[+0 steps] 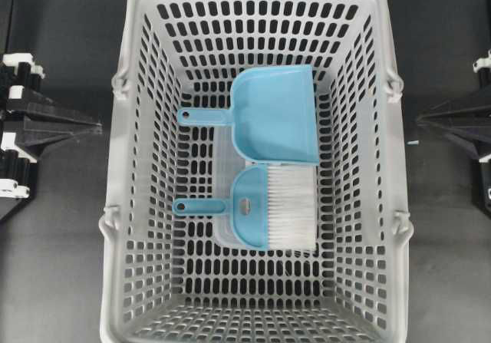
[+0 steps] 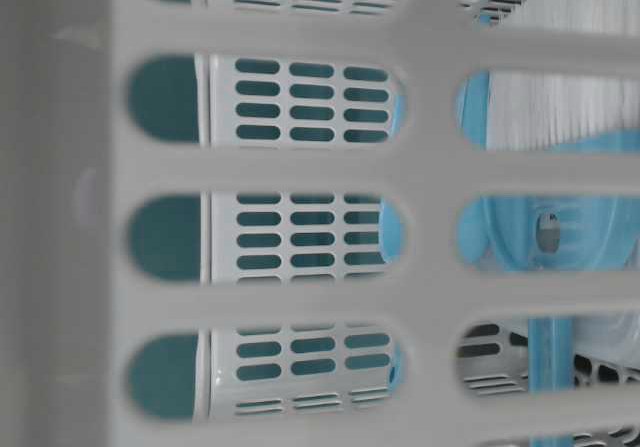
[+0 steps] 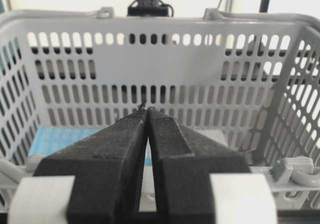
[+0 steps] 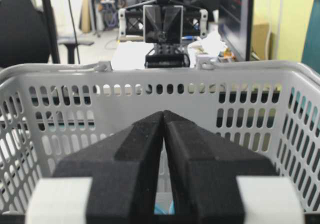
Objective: Pick up the hand brush from the shopping basket with the left arm.
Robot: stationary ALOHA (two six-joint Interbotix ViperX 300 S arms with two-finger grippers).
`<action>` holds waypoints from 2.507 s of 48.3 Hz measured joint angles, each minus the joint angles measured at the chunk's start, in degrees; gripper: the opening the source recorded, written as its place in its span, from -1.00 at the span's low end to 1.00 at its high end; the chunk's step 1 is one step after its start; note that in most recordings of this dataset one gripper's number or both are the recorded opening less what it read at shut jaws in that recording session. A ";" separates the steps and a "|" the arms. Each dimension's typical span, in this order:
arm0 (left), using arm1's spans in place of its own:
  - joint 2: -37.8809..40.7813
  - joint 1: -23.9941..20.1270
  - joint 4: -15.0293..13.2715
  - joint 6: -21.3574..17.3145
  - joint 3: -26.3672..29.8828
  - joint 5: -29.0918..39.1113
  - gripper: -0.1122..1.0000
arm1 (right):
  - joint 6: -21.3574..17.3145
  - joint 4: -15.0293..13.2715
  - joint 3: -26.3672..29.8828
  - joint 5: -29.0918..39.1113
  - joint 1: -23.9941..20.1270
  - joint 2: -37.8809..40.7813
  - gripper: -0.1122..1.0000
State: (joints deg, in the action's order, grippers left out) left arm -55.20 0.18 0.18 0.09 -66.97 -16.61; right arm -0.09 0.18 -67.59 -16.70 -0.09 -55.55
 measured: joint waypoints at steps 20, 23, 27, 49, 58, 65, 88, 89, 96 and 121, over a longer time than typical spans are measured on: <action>7.65 2.37 2.02 4.57 23.38 35.42 -0.80 | -0.35 0.53 0.26 3.96 -1.14 -1.93 -0.80; 10.72 2.37 2.11 5.10 28.48 42.71 -0.80 | -0.35 0.62 0.26 4.39 -1.14 -2.11 -0.80; 15.64 2.46 2.11 5.62 35.51 52.12 -0.80 | -0.35 0.53 0.35 4.66 -1.14 -2.29 -0.80; 40.17 5.89 2.11 5.98 56.34 74.88 -0.80 | -0.53 1.05 0.44 5.27 -1.76 -2.46 -0.80; 45.09 6.59 2.20 5.98 58.10 76.11 -0.80 | -2.64 1.49 0.44 8.88 -1.76 -2.46 -0.77; 46.14 6.94 2.11 6.06 58.10 76.11 -0.79 | -3.52 1.49 0.44 10.99 -1.76 -2.46 -0.22; 53.70 7.03 2.11 6.42 58.18 75.67 0.82 | -3.69 1.41 0.44 11.60 -1.76 -3.08 0.58; 54.23 7.03 2.11 6.42 58.18 75.67 0.81 | -3.69 1.49 0.44 11.60 -1.76 -3.08 0.58; 57.83 7.12 2.20 6.42 58.18 74.62 0.82 | -3.69 1.49 0.44 11.60 -1.76 -3.25 0.58; 61.96 7.12 2.20 12.48 52.91 67.24 0.82 | -3.78 1.49 0.44 11.60 -1.76 -3.25 0.57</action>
State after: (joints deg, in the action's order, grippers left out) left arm 6.77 7.29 2.37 12.57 -14.06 50.63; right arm -3.87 1.67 -67.15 -5.10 -1.85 -58.80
